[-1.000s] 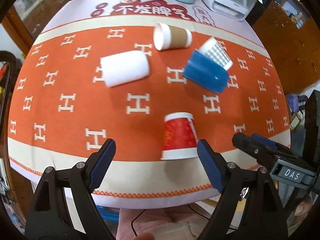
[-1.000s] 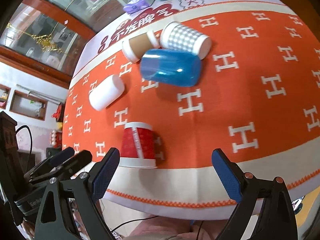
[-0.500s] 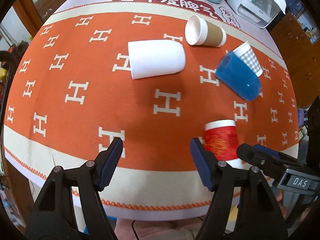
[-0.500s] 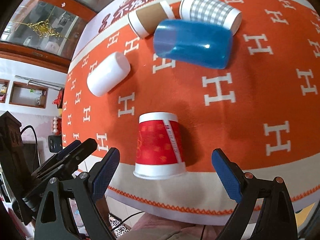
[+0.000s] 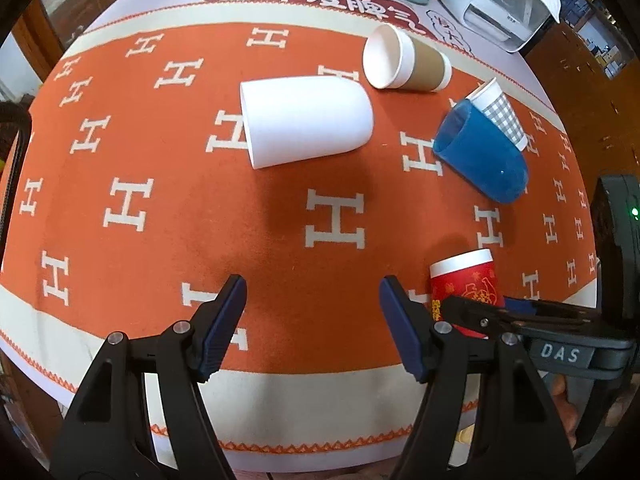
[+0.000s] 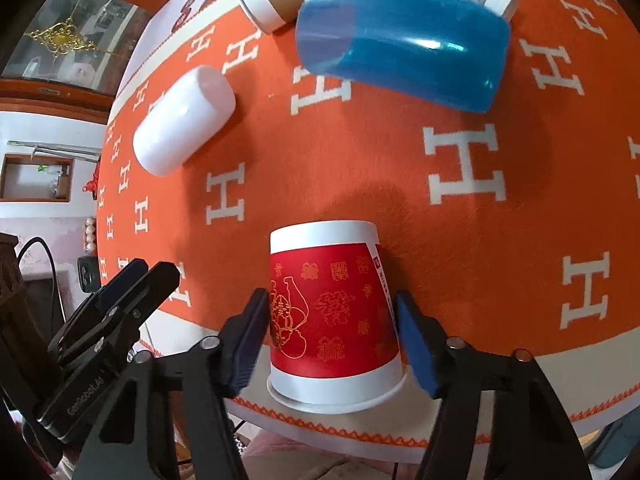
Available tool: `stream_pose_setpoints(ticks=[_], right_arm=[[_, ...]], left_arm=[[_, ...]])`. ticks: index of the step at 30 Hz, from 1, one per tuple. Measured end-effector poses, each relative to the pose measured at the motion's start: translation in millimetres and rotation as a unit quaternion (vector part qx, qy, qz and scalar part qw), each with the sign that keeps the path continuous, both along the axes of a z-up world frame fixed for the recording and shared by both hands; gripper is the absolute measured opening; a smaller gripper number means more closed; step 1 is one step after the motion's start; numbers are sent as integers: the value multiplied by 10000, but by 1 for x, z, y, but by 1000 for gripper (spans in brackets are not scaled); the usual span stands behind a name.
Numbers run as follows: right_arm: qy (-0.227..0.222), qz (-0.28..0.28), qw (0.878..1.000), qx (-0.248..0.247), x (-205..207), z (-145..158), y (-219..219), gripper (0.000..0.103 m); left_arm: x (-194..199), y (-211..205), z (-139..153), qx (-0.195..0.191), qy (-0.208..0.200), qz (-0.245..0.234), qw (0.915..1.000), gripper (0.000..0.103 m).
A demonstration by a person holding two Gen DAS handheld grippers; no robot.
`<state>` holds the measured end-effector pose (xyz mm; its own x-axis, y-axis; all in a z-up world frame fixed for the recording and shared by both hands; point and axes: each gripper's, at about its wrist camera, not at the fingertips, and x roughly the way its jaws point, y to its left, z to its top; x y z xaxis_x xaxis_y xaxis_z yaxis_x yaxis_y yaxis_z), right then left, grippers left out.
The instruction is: Flip cup upside down
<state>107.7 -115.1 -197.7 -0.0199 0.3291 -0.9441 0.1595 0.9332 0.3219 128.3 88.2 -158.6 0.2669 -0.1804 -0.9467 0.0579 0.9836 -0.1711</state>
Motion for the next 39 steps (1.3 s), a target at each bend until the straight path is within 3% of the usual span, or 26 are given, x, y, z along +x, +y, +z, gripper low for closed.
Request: stream_pose_setpoints(ticks=[3, 12, 18, 32, 39], right_arm=[[-74, 23, 10000, 15, 1, 2, 2, 63], [-533, -28, 9985, 100, -2, 25, 0, 62], [-1033, 80, 9945, -157, -1, 37, 1, 62], [-1300, 5, 9915, -60, 2, 46, -4, 62], [-2256, -41, 9740, -202, 6, 50, -4, 62]], left_arm=[[2, 0, -5, 20, 75, -48, 10000, 57], [-1, -6, 4, 345, -155, -175, 9991, 57], [-2, -9, 9, 445, -234, -161, 9986, 57], [-2, -11, 12, 321, -226, 84, 9992, 57], [-5, -13, 10, 494, -357, 130, 9981, 57]])
